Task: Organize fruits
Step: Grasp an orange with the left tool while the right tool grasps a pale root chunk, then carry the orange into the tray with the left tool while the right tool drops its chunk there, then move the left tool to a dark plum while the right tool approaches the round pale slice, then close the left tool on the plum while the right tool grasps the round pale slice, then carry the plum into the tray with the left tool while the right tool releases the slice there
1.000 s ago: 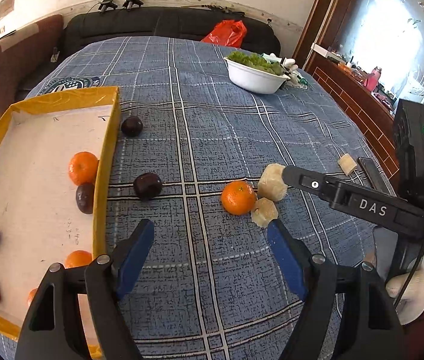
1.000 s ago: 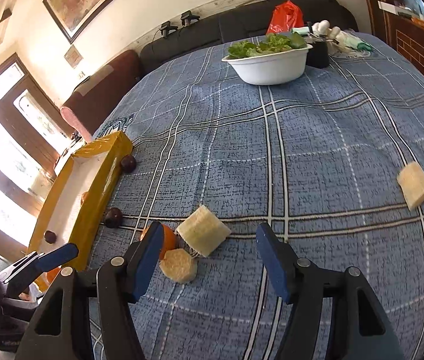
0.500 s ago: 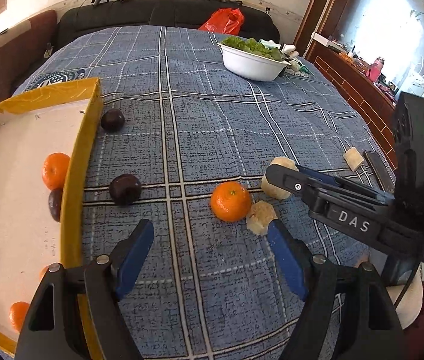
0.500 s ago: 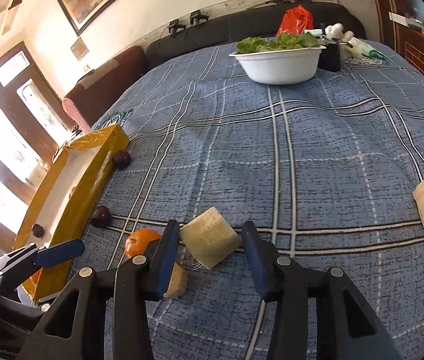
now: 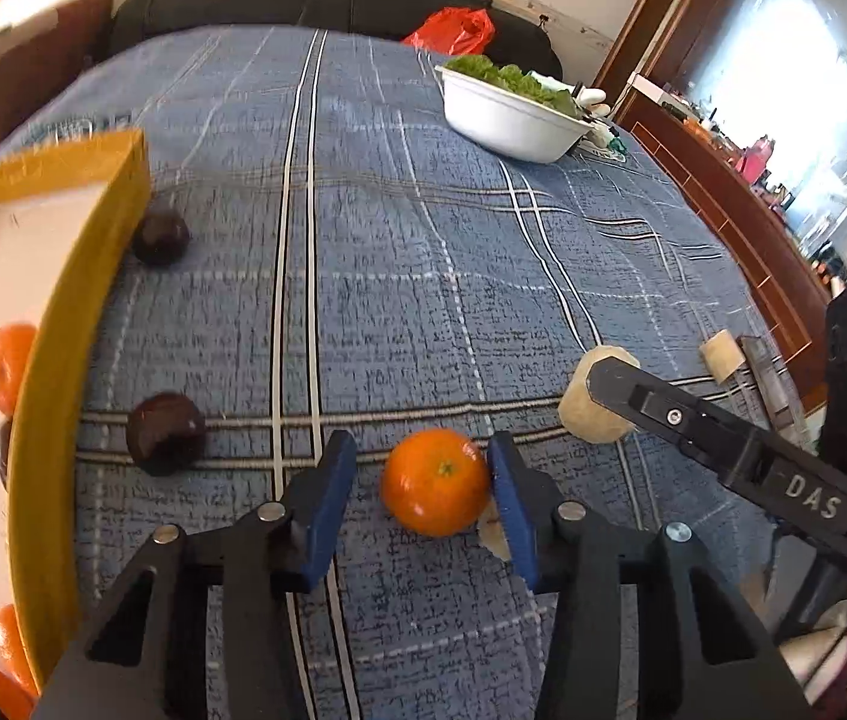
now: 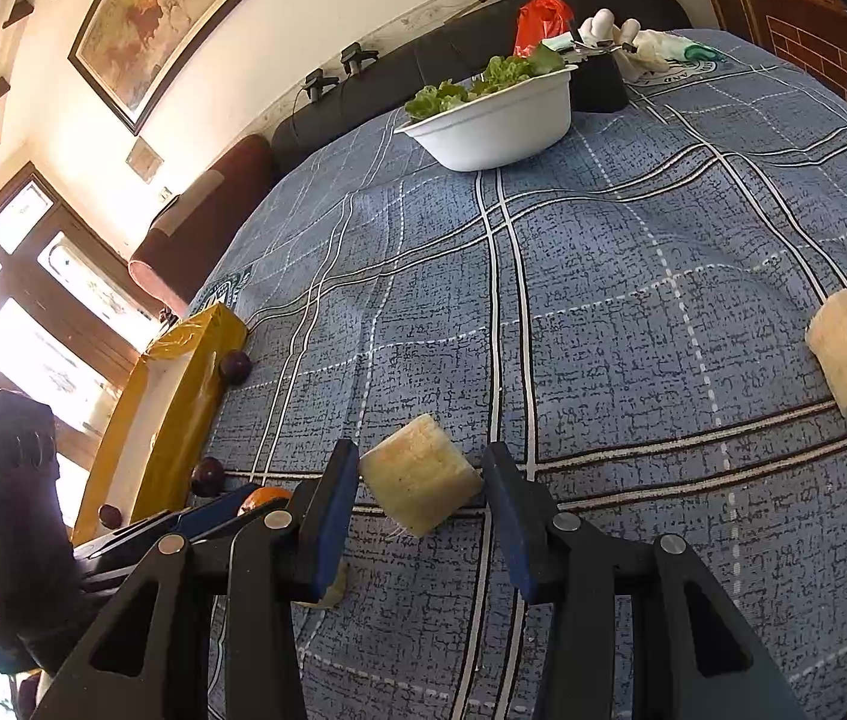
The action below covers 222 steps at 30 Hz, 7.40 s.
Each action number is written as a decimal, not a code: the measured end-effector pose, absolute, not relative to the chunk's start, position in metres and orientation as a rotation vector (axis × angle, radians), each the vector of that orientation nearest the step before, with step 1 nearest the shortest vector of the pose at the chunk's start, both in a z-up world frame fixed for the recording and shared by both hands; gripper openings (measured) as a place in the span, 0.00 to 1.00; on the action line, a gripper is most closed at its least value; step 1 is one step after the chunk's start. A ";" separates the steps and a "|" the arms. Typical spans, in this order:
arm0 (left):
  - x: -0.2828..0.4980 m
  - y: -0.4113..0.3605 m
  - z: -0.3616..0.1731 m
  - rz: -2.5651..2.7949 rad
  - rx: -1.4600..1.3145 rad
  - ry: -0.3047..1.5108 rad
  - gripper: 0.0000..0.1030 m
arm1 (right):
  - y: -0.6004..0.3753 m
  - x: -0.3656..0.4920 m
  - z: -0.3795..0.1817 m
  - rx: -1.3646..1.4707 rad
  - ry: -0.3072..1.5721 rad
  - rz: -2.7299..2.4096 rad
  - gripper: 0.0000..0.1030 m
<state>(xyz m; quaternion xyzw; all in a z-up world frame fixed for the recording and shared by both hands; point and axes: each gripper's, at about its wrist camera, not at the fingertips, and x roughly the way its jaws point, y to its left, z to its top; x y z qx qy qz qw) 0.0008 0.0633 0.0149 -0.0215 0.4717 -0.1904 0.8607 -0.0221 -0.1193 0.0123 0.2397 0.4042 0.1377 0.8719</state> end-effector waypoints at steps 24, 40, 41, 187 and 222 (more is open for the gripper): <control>-0.058 0.129 0.048 -0.286 -0.185 0.857 0.33 | -0.113 -0.021 0.014 0.447 0.826 0.259 0.46; -0.102 0.275 0.069 -0.055 -0.380 0.737 0.33 | -0.033 -0.065 0.082 0.286 0.774 0.388 0.46; -0.104 0.282 0.068 -0.038 -0.386 0.733 0.33 | -0.023 -0.065 0.084 0.277 0.778 0.406 0.46; -0.018 0.104 0.034 -0.212 0.194 0.899 0.23 | -0.055 -0.069 0.020 0.217 0.902 0.411 0.32; -0.119 0.228 0.081 -0.125 -0.199 0.719 0.24 | 0.022 -0.105 0.082 -0.017 0.806 0.416 0.30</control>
